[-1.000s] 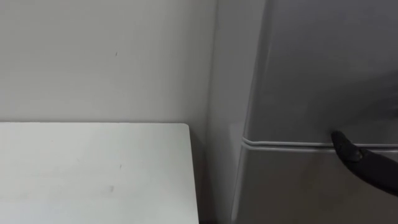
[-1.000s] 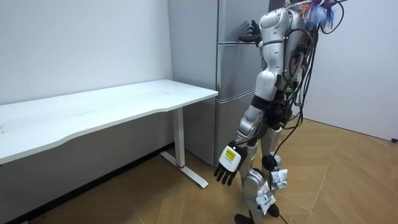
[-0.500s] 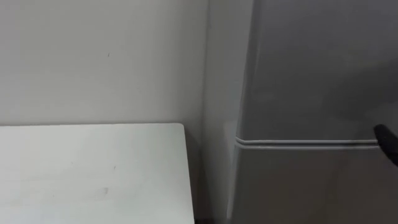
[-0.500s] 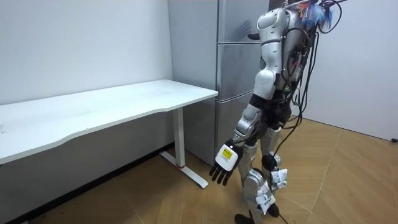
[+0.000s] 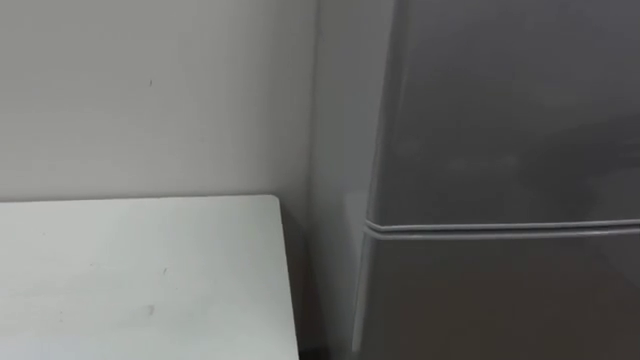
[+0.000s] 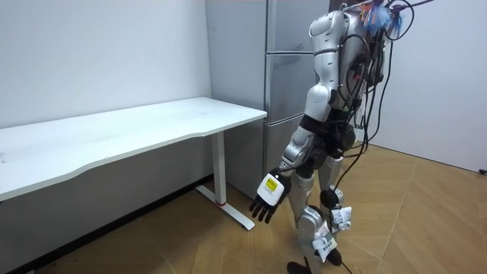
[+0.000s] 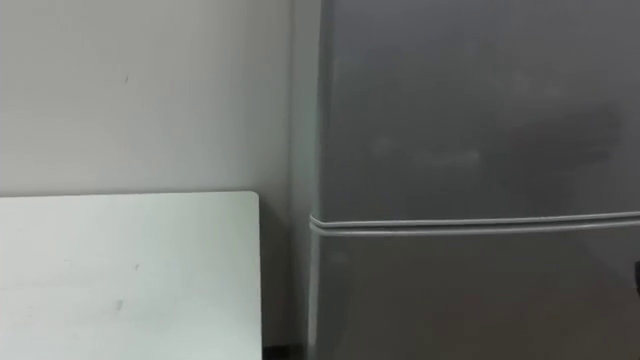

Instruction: Put the bottle in the upper fridge

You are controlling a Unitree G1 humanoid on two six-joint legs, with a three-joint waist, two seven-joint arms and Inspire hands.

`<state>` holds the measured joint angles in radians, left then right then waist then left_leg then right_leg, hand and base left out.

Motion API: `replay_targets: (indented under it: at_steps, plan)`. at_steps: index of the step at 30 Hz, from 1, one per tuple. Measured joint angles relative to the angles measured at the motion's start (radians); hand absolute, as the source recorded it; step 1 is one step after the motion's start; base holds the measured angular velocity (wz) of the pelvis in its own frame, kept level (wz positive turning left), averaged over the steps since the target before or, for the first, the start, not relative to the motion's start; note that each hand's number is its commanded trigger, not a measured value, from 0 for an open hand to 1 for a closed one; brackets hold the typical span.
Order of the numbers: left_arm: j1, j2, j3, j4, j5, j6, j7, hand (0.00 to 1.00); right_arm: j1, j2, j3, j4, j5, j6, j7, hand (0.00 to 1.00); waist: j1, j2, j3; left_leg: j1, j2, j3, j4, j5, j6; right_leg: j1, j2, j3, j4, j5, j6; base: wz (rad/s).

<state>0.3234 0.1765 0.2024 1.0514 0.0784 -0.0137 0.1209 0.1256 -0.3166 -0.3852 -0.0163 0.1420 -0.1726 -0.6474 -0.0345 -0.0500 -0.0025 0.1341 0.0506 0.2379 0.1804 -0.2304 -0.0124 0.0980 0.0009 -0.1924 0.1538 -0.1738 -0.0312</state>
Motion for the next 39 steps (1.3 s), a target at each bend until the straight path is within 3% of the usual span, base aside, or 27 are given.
replay_targets:
  at_steps: [6,11,21,28,34,39]
  plan:
    - [0.009,-0.004,0.0,0.0,-0.006,0.0,0.006,0.0,0.017,0.018,-0.001,0.081,0.077,0.0,-0.046,0.0,-0.008,0.019,-0.007,0.001,0.0,0.001,-0.001,0.0,0.0,0.001,-0.001,0.0,0.0,0.0,0.0,0.0]
    - [0.019,-0.012,0.001,-0.029,-0.005,0.003,0.028,0.0,0.073,0.065,-0.001,0.177,0.111,0.01,-0.075,0.0,-0.012,0.021,-0.0048,0.015,-0.001,0.001,-0.008,0.0,0.0,0.014,0.0,0.001,-0.001,-0.003,0.002,0.0]
    - [0.031,-0.013,-0.003,-0.061,-0.046,0.005,0.043,0.0,0.125,0.1,0.05,0.4,0.287,0.018,-0.07,0.0,-0.011,0.023,-0.0034,0.016,-0.003,0.008,-0.015,0.0,0.0,0.003,-0.002,0.012,0.0,-0.007,0.004,-0.02]
    - [0.034,-0.029,0.001,-0.058,-0.047,0.002,0.043,0.0,0.137,0.141,0.052,0.525,0.433,0.019,-0.07,0.0,-0.01,0.048,0.0002,0.018,-0.004,0.022,-0.016,0.0,0.0,0.006,-0.002,0.023,0.003,-0.008,0.004,-0.04]
    - [0.038,-0.058,0.001,-0.056,-0.047,0.003,0.035,0.0,0.143,0.174,0.051,0.674,0.439,0.02,0.001,0.0,-0.013,0.052,-0.0003,0.024,-0.004,0.022,-0.017,0.0,0.0,0.008,-0.001,0.025,-0.002,-0.01,0.004,-0.01]
    - [0.045,-0.061,0.012,-0.042,-0.047,0.002,0.035,0.0,0.138,0.178,0.06,0.848,0.439,0.023,0.047,0.0,-0.007,0.053,-0.0001,0.035,-0.006,0.021,-0.017,0.0,0.0,0.02,-0.003,0.027,-0.002,-0.014,0.006,0.0]
